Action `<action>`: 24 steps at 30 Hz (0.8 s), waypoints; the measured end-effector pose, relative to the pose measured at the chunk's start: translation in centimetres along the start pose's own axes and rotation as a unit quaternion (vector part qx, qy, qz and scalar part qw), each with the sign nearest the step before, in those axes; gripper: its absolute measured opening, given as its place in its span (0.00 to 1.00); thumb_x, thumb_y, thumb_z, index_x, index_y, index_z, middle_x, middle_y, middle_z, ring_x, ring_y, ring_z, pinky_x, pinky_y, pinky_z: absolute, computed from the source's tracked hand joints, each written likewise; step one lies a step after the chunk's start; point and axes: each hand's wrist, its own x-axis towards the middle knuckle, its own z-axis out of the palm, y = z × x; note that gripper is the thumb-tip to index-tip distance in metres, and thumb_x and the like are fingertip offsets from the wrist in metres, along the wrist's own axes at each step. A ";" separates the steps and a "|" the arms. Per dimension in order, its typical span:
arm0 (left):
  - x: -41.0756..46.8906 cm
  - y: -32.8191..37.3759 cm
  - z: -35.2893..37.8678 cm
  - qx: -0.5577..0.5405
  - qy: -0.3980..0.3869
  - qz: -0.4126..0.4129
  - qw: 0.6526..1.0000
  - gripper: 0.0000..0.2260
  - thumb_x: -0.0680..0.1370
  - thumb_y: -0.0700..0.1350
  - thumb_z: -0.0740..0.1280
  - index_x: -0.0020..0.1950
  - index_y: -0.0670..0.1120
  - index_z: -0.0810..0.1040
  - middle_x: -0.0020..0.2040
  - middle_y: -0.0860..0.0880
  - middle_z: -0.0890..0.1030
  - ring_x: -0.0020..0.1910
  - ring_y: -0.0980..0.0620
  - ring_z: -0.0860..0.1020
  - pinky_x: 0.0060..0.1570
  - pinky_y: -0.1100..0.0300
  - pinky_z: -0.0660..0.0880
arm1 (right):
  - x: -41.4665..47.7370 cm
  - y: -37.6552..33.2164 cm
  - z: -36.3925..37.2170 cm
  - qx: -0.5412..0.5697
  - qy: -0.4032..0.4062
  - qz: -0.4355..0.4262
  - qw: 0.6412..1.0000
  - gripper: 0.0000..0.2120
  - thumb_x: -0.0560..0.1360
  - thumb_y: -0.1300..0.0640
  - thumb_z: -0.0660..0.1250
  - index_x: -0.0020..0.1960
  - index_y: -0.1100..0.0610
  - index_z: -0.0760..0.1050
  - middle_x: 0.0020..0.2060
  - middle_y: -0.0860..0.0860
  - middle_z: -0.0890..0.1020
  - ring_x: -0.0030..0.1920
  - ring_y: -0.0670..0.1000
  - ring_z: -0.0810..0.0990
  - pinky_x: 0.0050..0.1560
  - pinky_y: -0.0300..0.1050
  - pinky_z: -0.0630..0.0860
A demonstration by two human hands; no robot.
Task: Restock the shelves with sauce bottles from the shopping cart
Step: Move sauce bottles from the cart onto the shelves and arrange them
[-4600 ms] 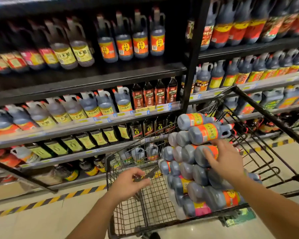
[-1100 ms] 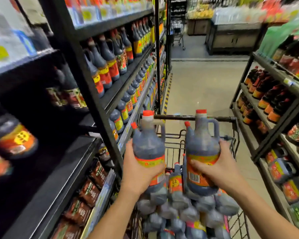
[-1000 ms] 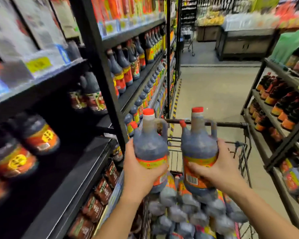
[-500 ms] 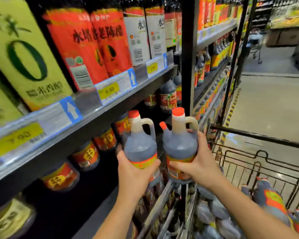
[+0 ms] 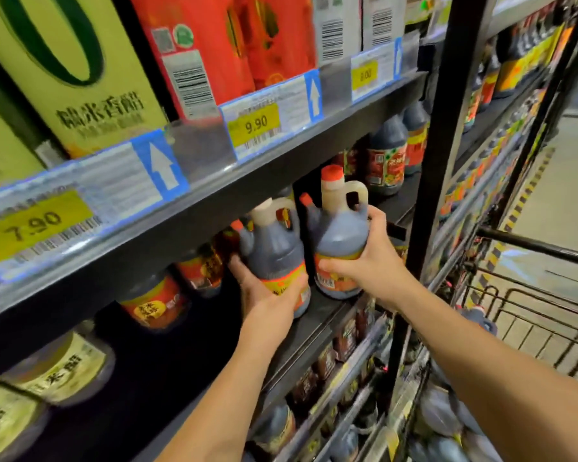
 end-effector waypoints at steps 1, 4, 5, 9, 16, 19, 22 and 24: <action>0.2 -0.2 0.2 0.005 -0.001 -0.008 1.000 0.54 0.70 0.45 0.77 0.79 0.50 0.38 0.79 0.48 0.55 0.73 0.53 0.60 0.60 0.71 0.55 | 0.5 0.3 -0.1 -0.004 -0.005 0.003 1.000 0.45 0.64 0.55 0.81 0.66 0.42 0.52 0.62 0.45 0.70 0.58 0.37 0.74 0.52 0.33 0.77; 0.8 -0.6 0.7 0.028 0.012 -0.006 1.000 0.52 0.71 0.44 0.76 0.79 0.49 0.38 0.78 0.47 0.56 0.69 0.58 0.60 0.55 0.76 0.54 | 2.0 0.9 -0.4 -0.029 -0.025 0.006 0.999 0.42 0.65 0.53 0.80 0.62 0.44 0.51 0.59 0.43 0.70 0.55 0.35 0.74 0.47 0.32 0.77; 1.0 -0.6 0.9 0.033 0.017 -0.001 0.999 0.52 0.71 0.44 0.76 0.79 0.48 0.38 0.78 0.47 0.55 0.71 0.56 0.60 0.57 0.76 0.53 | 2.5 1.1 -0.5 -0.039 -0.030 0.005 0.999 0.41 0.65 0.53 0.80 0.62 0.46 0.51 0.58 0.44 0.70 0.55 0.37 0.75 0.48 0.34 0.78; 1.0 -0.5 1.8 0.050 0.045 0.017 0.998 0.49 0.72 0.47 0.76 0.79 0.44 0.43 0.73 0.48 0.59 0.66 0.64 0.60 0.50 0.86 0.48 | 4.1 1.6 -0.9 -0.056 -0.043 0.001 0.997 0.42 0.67 0.53 0.78 0.69 0.50 0.53 0.64 0.52 0.67 0.63 0.51 0.73 0.59 0.51 0.77; 1.9 -0.5 2.9 0.084 0.080 0.020 0.993 0.52 0.71 0.50 0.76 0.79 0.48 0.39 0.80 0.47 0.47 0.77 0.51 0.53 0.65 0.71 0.50 | 5.7 2.7 -1.3 -0.075 -0.053 -0.003 0.996 0.48 0.69 0.51 0.77 0.77 0.51 0.50 0.66 0.48 0.65 0.63 0.45 0.70 0.55 0.37 0.71; 2.6 -0.7 3.1 0.096 0.087 0.040 0.991 0.51 0.72 0.49 0.76 0.79 0.46 0.39 0.79 0.45 0.47 0.76 0.50 0.53 0.61 0.78 0.47 | 6.4 3.1 -1.1 -0.044 -0.054 0.005 0.998 0.44 0.68 0.55 0.77 0.75 0.54 0.55 0.63 0.47 0.71 0.55 0.39 0.75 0.44 0.26 0.73; 3.1 -0.7 3.2 0.104 0.084 0.045 0.990 0.51 0.72 0.49 0.76 0.79 0.46 0.39 0.79 0.44 0.47 0.76 0.48 0.54 0.64 0.69 0.50 | 7.3 3.5 -0.6 -0.018 -0.054 0.002 0.998 0.41 0.68 0.57 0.78 0.74 0.54 0.58 0.56 0.40 0.74 0.49 0.30 0.75 0.42 0.23 0.73; 3.3 -0.7 3.2 0.112 0.089 0.051 0.988 0.51 0.71 0.49 0.76 0.79 0.45 0.40 0.79 0.43 0.46 0.77 0.47 0.52 0.65 0.68 0.49 | 7.9 3.8 -0.3 -0.012 -0.052 0.001 0.999 0.41 0.67 0.57 0.78 0.73 0.53 0.59 0.55 0.38 0.74 0.50 0.30 0.75 0.43 0.27 0.74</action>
